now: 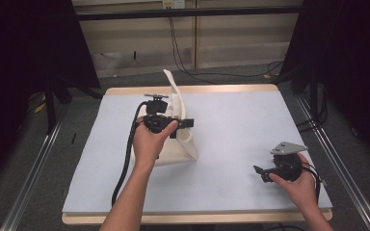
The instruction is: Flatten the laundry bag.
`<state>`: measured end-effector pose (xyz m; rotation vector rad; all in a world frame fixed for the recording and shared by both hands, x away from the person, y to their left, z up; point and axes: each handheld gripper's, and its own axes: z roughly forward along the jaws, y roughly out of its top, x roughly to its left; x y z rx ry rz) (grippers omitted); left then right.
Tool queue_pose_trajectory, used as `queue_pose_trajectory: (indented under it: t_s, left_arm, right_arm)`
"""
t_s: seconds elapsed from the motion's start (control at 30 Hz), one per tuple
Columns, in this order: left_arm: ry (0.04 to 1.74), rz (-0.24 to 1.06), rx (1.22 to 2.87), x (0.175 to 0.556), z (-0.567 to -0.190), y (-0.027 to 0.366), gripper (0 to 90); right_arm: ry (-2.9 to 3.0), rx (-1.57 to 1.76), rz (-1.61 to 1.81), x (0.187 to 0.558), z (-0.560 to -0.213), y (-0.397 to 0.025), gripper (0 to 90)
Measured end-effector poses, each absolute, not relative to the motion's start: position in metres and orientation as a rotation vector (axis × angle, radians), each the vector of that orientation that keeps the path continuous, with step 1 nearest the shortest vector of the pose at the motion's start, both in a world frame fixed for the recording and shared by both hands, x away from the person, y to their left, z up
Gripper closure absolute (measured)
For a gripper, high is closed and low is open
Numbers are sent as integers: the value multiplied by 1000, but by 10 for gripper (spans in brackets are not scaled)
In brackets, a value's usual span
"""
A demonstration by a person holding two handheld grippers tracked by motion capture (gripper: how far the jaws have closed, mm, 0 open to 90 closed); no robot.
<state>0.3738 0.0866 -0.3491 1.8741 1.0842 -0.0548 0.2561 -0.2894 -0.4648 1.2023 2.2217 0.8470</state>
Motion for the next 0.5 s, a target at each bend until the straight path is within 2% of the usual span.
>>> queue_pose_trajectory:
  t_s: [0.5]
  left_arm:
    - [1010,-50,1952,364,-332,79,239]
  right_arm:
    - [2222,1199,843,256,-465,-289,80]
